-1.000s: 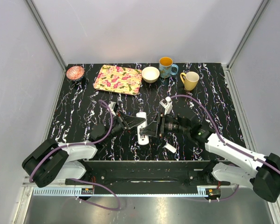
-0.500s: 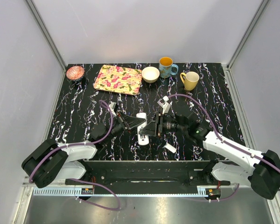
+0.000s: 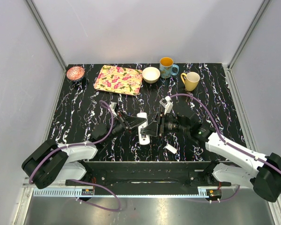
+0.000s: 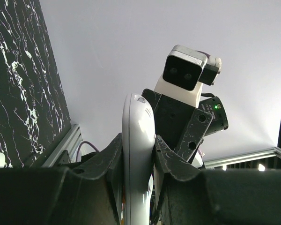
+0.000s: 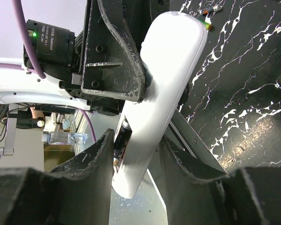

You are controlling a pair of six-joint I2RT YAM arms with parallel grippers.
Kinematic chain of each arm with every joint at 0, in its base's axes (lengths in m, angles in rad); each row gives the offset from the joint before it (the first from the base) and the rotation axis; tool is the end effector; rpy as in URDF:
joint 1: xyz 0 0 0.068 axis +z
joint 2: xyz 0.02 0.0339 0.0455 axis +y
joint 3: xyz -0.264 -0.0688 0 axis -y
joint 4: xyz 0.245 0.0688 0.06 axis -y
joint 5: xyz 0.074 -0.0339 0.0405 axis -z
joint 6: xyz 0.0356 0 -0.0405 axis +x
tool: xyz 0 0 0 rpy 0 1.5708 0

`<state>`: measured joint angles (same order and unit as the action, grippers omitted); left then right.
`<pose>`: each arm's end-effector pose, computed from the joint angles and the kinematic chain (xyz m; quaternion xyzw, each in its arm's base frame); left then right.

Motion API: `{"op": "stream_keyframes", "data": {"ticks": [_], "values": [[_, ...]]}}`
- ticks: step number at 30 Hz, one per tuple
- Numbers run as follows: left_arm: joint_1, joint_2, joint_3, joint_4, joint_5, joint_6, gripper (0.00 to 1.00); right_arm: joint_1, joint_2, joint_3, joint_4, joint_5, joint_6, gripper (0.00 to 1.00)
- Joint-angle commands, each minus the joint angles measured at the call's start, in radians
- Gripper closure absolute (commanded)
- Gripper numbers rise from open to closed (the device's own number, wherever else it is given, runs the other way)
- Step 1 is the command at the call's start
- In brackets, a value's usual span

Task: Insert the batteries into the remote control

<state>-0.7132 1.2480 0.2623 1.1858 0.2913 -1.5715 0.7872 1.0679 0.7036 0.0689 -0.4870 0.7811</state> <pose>0.1654 -0.1566 0.2142 -0.1584 0.6162 -0.7349 0.2347 0.1604 0.1846 0.2829 -0.1459 0.7793 0.5452 0.2723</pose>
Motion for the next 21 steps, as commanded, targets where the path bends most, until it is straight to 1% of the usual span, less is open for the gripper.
{"op": "stream_keyframes", "data": {"ticks": [1, 3, 6, 8, 10, 12, 13, 14, 15, 21], "values": [[-0.003, -0.032, 0.094, 0.479, 0.003, -0.081, 1.00, -0.003, 0.023, -0.009, -0.080, 0.074, -0.056, 0.82], [-0.003, -0.028, 0.097, 0.479, 0.003, -0.079, 1.00, -0.005, 0.027, -0.009, -0.080, 0.070, -0.049, 0.79], [-0.009, -0.024, 0.100, 0.479, -0.001, -0.078, 1.00, -0.003, 0.035, -0.007, -0.080, 0.068, -0.042, 0.79], [-0.011, -0.024, 0.107, 0.479, -0.001, -0.078, 1.00, -0.003, 0.038, -0.010, -0.080, 0.070, -0.042, 0.81], [-0.012, -0.027, 0.110, 0.480, -0.003, -0.078, 1.00, -0.005, 0.040, -0.013, -0.043, 0.074, -0.040, 0.83], [-0.015, -0.027, 0.117, 0.479, -0.004, -0.078, 1.00, -0.003, 0.044, -0.022, -0.031, 0.076, -0.031, 0.88], [-0.017, -0.028, 0.118, 0.479, -0.004, -0.078, 1.00, -0.005, 0.047, -0.026, -0.026, 0.076, -0.031, 0.90], [-0.019, -0.027, 0.123, 0.479, -0.004, -0.081, 1.00, -0.005, 0.050, -0.032, -0.017, 0.077, -0.028, 0.97], [-0.019, -0.027, 0.124, 0.479, -0.003, -0.081, 1.00, -0.003, 0.053, -0.033, -0.014, 0.082, -0.025, 1.00], [-0.025, -0.036, 0.126, 0.479, -0.007, -0.082, 1.00, -0.003, 0.067, -0.041, -0.012, 0.110, -0.020, 1.00]]}}
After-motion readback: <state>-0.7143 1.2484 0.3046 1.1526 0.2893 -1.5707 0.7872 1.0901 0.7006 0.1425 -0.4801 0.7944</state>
